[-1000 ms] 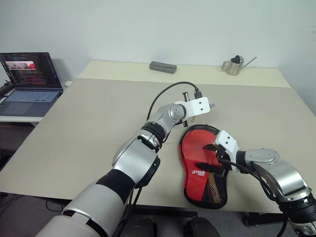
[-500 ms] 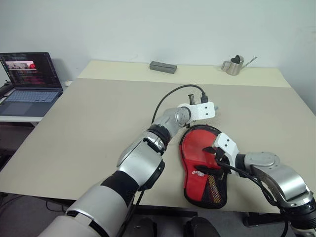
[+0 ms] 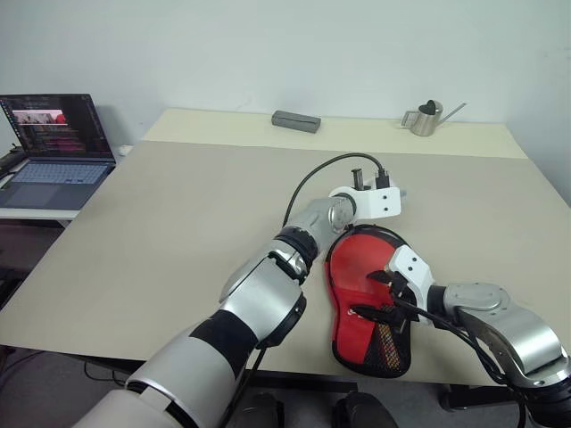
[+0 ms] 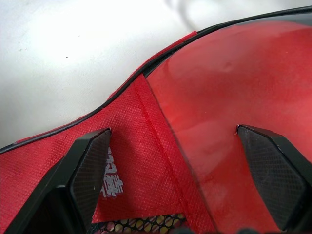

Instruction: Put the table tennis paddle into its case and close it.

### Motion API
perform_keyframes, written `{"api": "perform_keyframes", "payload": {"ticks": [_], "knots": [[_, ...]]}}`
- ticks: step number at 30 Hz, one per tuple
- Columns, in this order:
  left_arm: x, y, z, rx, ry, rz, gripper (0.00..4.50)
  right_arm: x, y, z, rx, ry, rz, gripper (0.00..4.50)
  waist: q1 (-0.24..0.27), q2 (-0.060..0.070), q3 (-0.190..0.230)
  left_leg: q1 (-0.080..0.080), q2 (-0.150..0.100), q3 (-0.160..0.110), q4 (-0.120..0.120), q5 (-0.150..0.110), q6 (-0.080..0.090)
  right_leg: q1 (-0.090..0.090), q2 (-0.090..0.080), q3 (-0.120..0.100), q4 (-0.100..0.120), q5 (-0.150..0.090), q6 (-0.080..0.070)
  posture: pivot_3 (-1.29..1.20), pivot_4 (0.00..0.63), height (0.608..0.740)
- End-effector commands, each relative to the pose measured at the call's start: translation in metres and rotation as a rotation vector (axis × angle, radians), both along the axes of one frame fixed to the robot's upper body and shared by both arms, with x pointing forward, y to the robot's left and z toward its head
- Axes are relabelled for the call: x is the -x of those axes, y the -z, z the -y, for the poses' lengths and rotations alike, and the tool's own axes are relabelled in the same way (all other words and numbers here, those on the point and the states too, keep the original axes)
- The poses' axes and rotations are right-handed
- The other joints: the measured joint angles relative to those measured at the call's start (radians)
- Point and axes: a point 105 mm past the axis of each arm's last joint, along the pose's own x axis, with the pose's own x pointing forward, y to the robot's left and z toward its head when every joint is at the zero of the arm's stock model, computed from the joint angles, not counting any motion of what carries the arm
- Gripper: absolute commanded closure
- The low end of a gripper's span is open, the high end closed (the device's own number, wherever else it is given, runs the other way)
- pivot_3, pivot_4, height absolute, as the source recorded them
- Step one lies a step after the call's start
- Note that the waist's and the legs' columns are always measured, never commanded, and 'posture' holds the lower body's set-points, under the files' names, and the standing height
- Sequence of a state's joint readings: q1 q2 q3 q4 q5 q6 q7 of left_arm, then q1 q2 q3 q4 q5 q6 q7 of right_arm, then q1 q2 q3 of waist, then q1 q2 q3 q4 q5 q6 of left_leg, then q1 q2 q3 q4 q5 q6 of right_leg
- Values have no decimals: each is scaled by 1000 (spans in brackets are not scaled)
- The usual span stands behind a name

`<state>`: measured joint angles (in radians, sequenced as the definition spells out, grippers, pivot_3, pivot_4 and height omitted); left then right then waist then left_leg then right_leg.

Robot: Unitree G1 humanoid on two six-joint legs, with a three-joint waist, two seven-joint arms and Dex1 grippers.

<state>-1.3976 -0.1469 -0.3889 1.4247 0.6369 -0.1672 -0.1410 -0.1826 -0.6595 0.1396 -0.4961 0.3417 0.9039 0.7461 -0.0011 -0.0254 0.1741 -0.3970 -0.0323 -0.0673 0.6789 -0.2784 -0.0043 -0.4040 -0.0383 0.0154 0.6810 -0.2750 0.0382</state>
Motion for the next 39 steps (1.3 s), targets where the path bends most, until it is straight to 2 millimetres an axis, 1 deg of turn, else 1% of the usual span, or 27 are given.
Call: {"api": "perform_keyframes", "payload": {"ticks": [1, 5, 9, 12, 18, 22, 25, 29, 31, 34, 37, 39], "knots": [[8, -46, 27, 57, 76, 154, 4338, 14, 24, -2, 4, 0, -139, 0, 0, 0, 0, 0, 0, 0, 0, 0, 0, 0, 0, 0, 0, 0, 0, 0, 150, 740], [15, -41, 35, 32, 118, 151, 4338, 14, 26, -2, 4, 3, -140, 0, 0, 0, 0, 0, 0, 0, 0, 0, 0, 0, 0, 0, 0, 0, 0, 0, 150, 740], [18, -32, 38, 23, 136, 101, 4338, 14, 26, -3, 2, 3, -140, 0, 0, 0, 0, 0, 0, 0, 0, 0, 0, 0, 0, 0, 0, 0, 0, 0, 150, 740], [25, -17, 43, -18, 178, 50, 4338, 14, 27, -3, 1, 3, -139, 0, 0, 0, 0, 0, 0, 0, 0, 0, 0, 0, 0, 0, 0, 0, 0, 0, 150, 740], [42, 9, 52, -39, 275, -66, 4338, 12, 27, -4, 2, -2, -135, 0, 0, 0, 0, 0, 0, 0, 0, 0, 0, 0, 0, 0, 0, 0, 0, 0, 150, 740], [50, 26, 52, -88, 319, -124, 4338, 10, 27, -3, 2, -3, -132, 0, -1, 0, 0, 1, 0, 0, 0, 0, 0, 0, 0, 0, 0, 0, 0, 0, 150, 740], [52, 35, 49, -106, 325, -170, 4338, 8, 26, -4, 2, -7, -129, 0, -2, 0, 0, 1, 0, 0, 0, 0, 0, 0, 0, 0, 1, 0, 0, 0, 150, 740], [50, 32, 48, -56, 304, -218, 2982, 5, 26, -6, 0, -13, -126, 0, -4, 0, -3, 2, 1, 0, 0, 0, 0, 1, 1, 1, 1, 0, 0, 0, 150, 740], [50, 27, 49, -48, 314, -203, 2276, 4, 26, -6, 1, -16, -125, 0, -5, 0, -4, 2, 1, 0, 0, 0, 0, 1, 1, 1, 1, 0, 0, 0, 150, 740], [50, 13, 52, -5, 338, -197, 1200, 2, 26, -6, 1, -19, -122, 0, -7, 0, -4, 3, 1, 1, 0, 0, 0, 2, 1, 1, 1, 0, 0, 0, 150, 740], [50, -7, 53, 48, 387, -212, 1200, -1, 25, -4, 1, -21, -119, 0, -9, 0, -4, 4, 1, 1, 0, 0, 0, 2, 1, 1, 1, 0, 0, 0, 150, 740], [49, -21, 49, 72, 416, -215, 1200, -2, 25, -4, 0, -21, -117, 0, -10, 0, -4, 4, 1, 1, 0, 0, 0, 2, 1, 1, 1, 0, 0, 0, 150, 740]]}}
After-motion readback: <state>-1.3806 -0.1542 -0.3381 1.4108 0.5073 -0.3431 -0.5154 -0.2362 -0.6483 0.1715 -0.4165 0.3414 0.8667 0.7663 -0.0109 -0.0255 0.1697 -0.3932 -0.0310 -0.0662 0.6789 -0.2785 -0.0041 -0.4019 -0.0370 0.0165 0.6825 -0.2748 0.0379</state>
